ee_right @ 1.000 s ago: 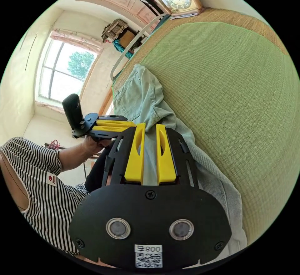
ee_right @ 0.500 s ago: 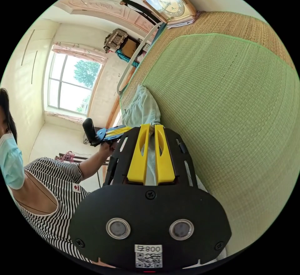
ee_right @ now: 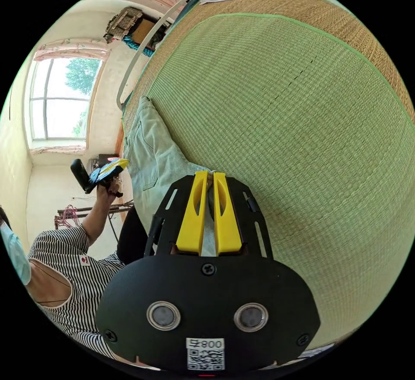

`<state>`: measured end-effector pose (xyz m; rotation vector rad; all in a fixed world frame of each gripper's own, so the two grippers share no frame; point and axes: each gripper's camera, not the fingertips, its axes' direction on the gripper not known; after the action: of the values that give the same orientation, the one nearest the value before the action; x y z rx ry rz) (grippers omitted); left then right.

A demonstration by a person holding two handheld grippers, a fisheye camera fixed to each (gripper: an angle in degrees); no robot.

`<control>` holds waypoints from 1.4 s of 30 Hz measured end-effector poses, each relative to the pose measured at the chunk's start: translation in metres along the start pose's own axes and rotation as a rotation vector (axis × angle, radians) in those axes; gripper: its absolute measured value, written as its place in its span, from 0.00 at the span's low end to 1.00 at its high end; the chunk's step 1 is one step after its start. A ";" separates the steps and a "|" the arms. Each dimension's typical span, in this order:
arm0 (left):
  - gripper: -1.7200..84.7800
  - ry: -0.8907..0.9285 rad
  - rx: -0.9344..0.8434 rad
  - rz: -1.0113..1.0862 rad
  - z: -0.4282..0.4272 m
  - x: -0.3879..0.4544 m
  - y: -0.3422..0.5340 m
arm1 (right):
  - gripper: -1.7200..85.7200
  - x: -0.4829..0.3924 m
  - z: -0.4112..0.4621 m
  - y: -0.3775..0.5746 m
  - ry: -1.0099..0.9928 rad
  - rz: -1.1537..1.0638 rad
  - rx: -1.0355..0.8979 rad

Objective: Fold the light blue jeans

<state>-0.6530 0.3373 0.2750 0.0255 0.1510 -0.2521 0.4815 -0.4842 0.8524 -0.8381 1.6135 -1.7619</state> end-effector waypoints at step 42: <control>0.02 -0.273 -0.037 -0.039 0.048 0.021 -0.082 | 0.04 0.080 -0.018 0.038 -0.496 0.244 0.190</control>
<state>-0.6462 0.2510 0.3186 -0.0488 -0.1159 -0.2891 0.4179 -0.5389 0.8174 -0.8619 1.1498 -1.3738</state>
